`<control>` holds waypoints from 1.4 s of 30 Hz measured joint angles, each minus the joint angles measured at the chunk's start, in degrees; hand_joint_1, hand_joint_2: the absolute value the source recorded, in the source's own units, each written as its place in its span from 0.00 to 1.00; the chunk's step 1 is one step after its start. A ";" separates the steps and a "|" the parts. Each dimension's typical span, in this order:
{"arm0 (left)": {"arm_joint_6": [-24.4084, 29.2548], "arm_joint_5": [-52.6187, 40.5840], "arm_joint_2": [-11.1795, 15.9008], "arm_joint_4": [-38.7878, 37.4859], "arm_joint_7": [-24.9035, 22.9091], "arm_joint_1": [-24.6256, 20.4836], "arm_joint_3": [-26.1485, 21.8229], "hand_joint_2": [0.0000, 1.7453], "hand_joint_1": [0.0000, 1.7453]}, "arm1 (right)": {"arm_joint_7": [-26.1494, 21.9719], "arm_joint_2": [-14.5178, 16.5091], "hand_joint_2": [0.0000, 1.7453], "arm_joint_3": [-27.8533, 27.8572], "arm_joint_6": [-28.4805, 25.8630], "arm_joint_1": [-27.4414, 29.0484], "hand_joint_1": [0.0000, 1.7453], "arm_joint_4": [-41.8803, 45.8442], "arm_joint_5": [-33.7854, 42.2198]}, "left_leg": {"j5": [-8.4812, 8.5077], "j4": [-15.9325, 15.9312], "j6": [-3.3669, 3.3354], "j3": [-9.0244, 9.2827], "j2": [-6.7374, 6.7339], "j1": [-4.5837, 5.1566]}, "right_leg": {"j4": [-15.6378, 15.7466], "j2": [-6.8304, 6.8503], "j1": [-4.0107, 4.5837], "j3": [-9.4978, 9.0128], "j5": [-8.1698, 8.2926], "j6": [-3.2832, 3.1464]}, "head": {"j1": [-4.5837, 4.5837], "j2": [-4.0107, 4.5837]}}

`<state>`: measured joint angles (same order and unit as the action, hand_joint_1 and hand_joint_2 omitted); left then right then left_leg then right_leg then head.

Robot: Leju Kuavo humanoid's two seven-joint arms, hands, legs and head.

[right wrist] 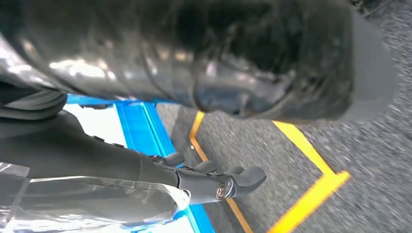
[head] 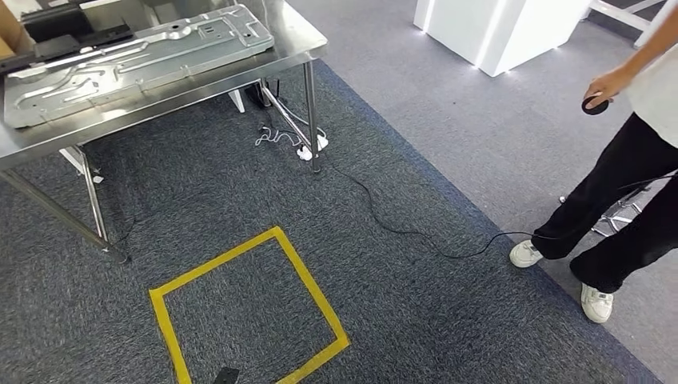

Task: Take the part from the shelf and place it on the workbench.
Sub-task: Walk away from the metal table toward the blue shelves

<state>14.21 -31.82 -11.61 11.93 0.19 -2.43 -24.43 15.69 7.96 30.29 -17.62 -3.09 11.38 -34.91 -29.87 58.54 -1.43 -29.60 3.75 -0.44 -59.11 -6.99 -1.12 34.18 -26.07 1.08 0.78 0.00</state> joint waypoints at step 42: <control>-2.27 -5.30 1.86 -0.15 -1.36 0.09 0.89 0.00 0.00 | -0.05 -0.18 0.00 -0.46 -3.21 0.56 0.00 -0.09 -5.95 | 1.75 -0.98 -2.06 -0.61 -8.01 0.65 | -6.21 8.34 0.42 1.74 -2.86 0.90 | 0.34 0.00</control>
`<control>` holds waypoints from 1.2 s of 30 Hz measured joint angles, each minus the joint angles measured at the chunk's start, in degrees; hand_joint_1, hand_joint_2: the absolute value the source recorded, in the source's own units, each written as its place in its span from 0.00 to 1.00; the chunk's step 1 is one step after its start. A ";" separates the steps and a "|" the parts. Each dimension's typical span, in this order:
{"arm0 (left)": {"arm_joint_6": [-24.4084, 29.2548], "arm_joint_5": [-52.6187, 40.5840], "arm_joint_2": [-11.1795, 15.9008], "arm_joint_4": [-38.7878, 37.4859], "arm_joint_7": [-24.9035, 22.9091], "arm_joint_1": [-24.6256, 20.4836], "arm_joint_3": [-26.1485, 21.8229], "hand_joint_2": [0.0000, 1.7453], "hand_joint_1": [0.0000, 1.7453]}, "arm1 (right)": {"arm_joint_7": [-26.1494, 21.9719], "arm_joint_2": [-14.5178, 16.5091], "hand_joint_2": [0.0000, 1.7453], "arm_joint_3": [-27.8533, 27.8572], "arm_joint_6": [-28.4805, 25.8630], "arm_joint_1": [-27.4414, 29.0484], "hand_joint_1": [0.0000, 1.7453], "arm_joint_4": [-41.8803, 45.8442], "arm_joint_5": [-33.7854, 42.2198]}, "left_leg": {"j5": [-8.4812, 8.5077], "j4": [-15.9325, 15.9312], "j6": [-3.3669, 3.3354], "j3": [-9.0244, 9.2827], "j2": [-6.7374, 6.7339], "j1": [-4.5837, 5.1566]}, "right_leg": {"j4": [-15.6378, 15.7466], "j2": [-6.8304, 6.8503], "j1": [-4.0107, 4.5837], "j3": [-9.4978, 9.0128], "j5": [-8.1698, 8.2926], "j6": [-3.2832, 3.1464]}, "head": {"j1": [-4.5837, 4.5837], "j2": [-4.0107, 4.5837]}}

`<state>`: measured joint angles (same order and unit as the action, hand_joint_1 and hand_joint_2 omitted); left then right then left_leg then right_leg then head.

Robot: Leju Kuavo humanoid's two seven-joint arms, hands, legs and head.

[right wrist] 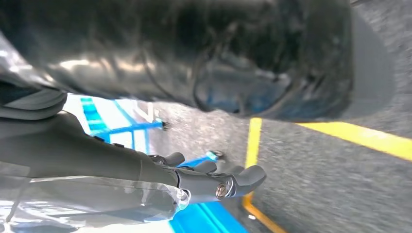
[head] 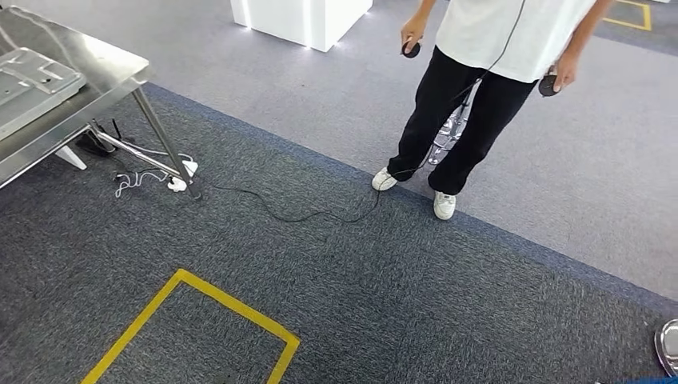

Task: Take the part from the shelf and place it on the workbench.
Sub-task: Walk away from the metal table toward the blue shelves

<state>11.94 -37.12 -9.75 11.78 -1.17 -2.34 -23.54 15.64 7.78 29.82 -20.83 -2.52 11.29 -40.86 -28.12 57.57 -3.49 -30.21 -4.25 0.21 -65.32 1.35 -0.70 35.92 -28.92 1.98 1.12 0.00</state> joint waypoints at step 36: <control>-0.85 -1.68 0.14 -0.13 1.04 -0.46 0.17 0.00 0.00 | -1.56 -0.32 0.00 0.56 1.65 -0.32 0.00 -0.06 -1.25 | -1.30 0.58 2.02 0.99 -2.95 0.02 | 6.59 1.70 0.88 -2.67 2.34 -1.58 | 0.11 0.00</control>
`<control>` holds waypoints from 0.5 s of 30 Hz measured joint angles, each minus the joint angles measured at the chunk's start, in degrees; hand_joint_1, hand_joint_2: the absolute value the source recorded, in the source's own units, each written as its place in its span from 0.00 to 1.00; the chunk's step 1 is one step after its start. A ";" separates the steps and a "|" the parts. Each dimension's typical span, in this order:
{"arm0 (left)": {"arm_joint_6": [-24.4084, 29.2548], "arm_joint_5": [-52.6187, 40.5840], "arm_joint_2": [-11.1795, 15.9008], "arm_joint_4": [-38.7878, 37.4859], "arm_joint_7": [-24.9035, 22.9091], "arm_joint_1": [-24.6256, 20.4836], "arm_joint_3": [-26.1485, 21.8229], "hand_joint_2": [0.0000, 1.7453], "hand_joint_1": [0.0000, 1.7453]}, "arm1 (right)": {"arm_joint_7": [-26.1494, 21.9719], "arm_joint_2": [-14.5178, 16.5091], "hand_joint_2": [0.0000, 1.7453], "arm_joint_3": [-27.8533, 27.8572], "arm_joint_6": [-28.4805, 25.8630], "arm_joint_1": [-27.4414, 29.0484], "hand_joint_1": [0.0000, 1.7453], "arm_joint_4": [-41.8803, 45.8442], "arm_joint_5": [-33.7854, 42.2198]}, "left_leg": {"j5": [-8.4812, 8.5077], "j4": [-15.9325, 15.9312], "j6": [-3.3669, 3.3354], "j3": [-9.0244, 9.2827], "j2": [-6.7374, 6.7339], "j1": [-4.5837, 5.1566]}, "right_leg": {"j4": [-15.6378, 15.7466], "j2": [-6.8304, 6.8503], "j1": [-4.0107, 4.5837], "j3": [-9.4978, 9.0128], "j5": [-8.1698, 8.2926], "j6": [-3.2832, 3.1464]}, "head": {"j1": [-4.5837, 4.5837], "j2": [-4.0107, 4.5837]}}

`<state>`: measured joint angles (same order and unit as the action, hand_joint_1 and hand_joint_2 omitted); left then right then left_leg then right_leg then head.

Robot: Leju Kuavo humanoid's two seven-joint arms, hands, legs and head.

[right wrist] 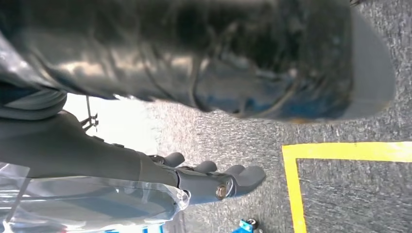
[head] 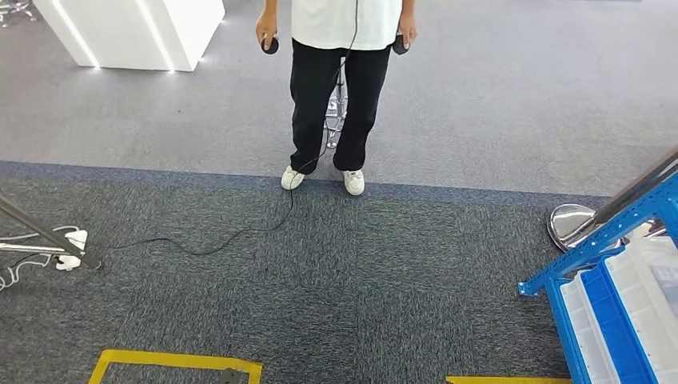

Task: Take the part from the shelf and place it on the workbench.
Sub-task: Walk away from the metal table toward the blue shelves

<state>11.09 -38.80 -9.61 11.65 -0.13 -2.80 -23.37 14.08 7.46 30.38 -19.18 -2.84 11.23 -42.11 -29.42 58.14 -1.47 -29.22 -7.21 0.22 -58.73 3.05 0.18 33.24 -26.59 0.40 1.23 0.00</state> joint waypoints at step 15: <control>-0.01 -0.24 -0.13 -0.08 0.04 0.25 -0.05 0.00 0.00 | 0.15 0.22 0.00 1.10 0.30 0.11 0.00 -0.03 0.40 | 1.57 1.01 -0.12 -2.26 11.10 -0.53 | -0.53 -11.01 -0.78 0.64 0.27 0.24 | -0.12 0.00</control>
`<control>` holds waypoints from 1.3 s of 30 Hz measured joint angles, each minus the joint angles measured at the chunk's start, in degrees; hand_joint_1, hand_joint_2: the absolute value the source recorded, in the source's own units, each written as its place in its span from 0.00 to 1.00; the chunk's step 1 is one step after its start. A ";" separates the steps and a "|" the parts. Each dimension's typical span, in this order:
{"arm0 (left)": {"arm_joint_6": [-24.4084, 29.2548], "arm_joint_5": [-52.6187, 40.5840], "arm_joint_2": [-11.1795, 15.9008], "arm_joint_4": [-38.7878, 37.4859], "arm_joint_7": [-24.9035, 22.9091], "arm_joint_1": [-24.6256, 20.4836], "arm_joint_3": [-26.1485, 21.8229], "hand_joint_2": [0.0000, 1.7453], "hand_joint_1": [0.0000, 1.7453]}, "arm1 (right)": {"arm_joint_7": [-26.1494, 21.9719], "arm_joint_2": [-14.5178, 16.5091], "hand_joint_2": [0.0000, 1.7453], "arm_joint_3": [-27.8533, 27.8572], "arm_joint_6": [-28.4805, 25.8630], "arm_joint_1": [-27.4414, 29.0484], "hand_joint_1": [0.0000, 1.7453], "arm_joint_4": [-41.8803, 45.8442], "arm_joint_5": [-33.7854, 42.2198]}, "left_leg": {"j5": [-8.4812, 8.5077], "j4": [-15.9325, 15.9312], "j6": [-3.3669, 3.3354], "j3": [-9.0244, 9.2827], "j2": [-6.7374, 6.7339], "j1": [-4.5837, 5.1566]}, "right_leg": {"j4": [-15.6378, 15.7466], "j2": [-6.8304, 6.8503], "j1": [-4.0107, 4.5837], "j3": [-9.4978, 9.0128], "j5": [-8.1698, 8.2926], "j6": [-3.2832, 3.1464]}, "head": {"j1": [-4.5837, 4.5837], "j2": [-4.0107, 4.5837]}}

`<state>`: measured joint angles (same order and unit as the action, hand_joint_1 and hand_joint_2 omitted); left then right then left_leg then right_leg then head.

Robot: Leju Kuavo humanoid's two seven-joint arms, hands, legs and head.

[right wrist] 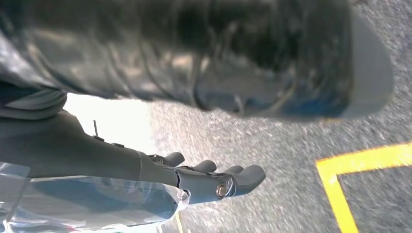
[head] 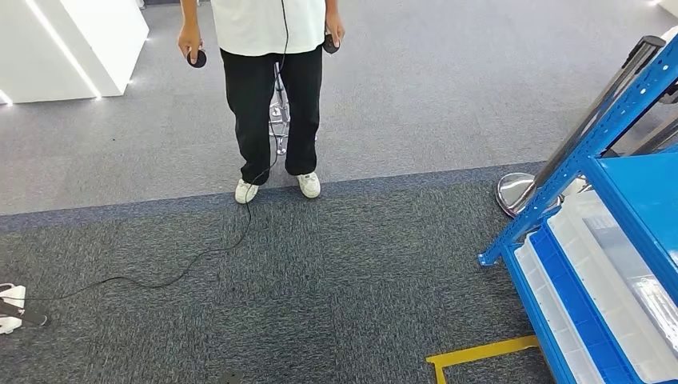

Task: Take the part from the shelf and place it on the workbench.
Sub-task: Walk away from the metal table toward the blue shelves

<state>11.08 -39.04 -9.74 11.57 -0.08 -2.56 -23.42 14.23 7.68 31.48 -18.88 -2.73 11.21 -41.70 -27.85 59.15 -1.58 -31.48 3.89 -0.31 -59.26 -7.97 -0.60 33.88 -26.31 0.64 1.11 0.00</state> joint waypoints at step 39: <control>-0.07 -0.80 -0.57 -0.01 0.44 0.17 -0.14 0.00 0.00 | 0.07 0.03 0.00 1.30 0.44 -0.16 0.00 -0.02 0.02 | 0.49 -1.60 -1.03 0.89 -6.84 -0.30 | -14.05 7.76 -0.64 6.91 -5.64 2.30 | 0.38 0.00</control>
<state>11.02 -39.85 -10.31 11.56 0.36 -2.38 -23.56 14.31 7.70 32.77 -18.45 -2.90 11.19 -41.68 -27.36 57.55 -2.61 -30.58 -2.95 -0.61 -73.31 -0.20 -1.24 40.79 -31.95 2.94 1.49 0.00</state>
